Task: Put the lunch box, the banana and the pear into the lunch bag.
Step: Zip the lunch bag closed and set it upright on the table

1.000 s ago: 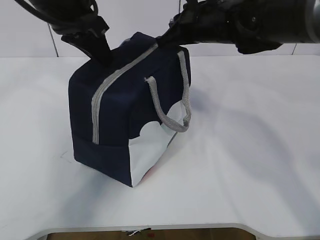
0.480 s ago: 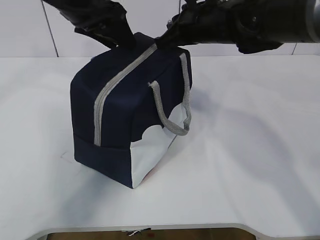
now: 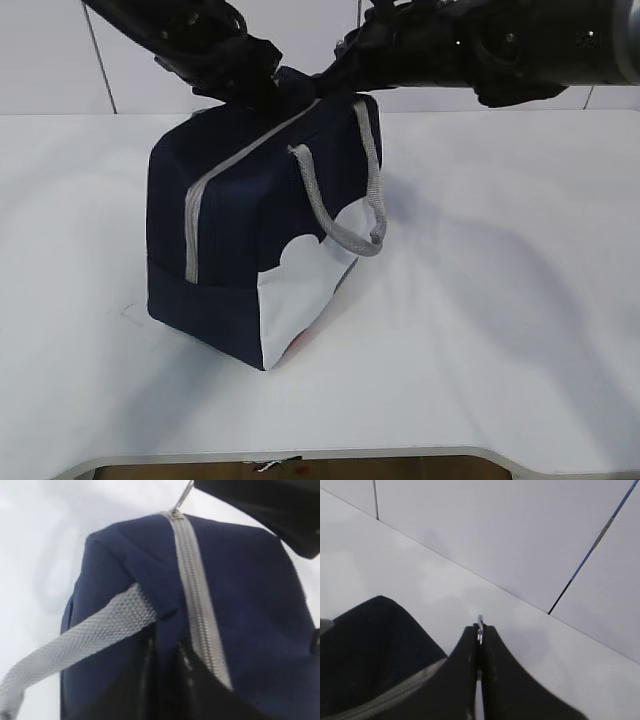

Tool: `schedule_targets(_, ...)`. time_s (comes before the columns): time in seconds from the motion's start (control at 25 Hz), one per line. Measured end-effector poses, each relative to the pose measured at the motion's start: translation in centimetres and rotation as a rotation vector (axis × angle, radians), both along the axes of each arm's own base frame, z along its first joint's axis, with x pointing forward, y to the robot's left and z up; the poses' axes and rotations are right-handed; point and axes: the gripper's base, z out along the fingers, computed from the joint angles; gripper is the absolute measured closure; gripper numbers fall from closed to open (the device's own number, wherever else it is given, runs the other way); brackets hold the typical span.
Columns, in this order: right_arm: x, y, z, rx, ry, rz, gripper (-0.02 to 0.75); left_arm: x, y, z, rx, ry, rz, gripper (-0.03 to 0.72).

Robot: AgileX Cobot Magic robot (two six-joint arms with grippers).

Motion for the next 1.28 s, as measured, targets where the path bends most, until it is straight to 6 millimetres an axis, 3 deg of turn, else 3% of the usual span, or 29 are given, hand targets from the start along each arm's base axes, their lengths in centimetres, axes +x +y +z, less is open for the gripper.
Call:
schedule_targets(0.08, 0.0, 0.0, 0.0, 0.000, 0.000, 0.000, 0.721, 0.0, 0.0, 0.0, 0.004, -0.005, -0.011, 0.645)
schedule_targets(0.16, 0.1, -0.1, 0.0, -0.001, -0.002, -0.007, 0.721, -0.2, 0.0, -0.1, 0.015, 0.003, -0.031, 0.671)
schedule_targets(0.32, 0.3, -0.3, -0.4, -0.033, -0.010, -0.024, 0.721, -0.7, 0.2, -0.3, 0.045, 0.043, -0.070, 0.678)
schedule_targets(0.64, 1.1, -0.7, -2.3, -0.046, 0.033, -0.023, 0.721, -0.9, 2.3, 1.2, 0.055, 0.055, -0.059, 0.679)
schedule_targets(0.96, 1.6, -0.2, -4.9, -0.053, 0.094, 0.007, 0.721, -1.1, 2.3, 1.2, 0.045, 0.078, -0.068, 0.680)
schedule_targets(1.12, 1.5, -0.2, -4.3, -0.042, 0.093, 0.029, 0.721, -1.4, 2.4, 1.2, 0.014, 0.126, -0.086, 0.680)
schedule_targets(1.28, 1.0, -0.6, -2.1, -0.018, 0.059, 0.051, 0.721, -1.8, 2.3, 1.2, 0.007, 0.159, -0.112, 0.680)
